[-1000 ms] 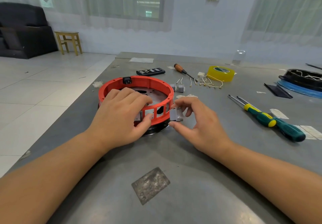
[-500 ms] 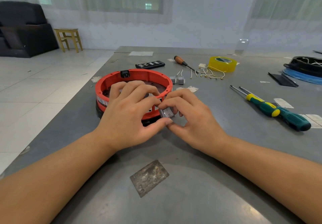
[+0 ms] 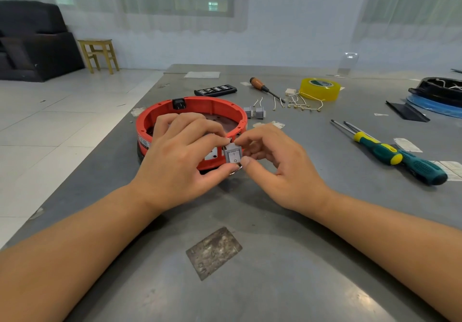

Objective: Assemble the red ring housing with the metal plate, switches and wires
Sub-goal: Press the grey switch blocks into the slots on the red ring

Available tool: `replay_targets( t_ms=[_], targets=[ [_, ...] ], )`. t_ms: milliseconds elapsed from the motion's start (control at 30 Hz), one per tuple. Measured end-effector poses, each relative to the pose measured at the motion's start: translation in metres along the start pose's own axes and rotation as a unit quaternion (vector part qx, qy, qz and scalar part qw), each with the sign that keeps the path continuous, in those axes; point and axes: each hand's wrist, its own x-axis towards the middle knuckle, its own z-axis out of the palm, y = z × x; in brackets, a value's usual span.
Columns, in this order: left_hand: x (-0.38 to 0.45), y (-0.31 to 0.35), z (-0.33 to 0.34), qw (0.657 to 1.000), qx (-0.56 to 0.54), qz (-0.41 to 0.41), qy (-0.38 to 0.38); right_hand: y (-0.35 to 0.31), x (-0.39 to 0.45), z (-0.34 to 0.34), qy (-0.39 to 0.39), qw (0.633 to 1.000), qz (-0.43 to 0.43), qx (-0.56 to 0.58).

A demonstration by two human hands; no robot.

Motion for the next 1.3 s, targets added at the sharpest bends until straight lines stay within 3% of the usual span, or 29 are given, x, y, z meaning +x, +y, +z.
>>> replay_targets(
  t_ms=[500, 767, 1033, 1300],
  targets=[
    [0.000, -0.007, 0.003, 0.999, -0.001, 0.038, 0.009, 0.001, 0.001, 0.002, 0.004, 0.983, 0.143, 0.114],
    [0.001, -0.007, 0.000, 0.999, -0.001, 0.035, 0.014, 0.001, -0.002, 0.004, -0.032, 0.990, 0.096, 0.101],
    [0.002, -0.007, -0.002, 0.999, -0.018, 0.037, 0.000, 0.002, 0.000, 0.006, -0.038, 0.973, 0.133, 0.186],
    [0.001, -0.020, -0.016, 0.998, -0.047, -0.030, -0.010, 0.004, 0.003, 0.011, -0.047, 0.970, 0.147, 0.190]
  ],
)
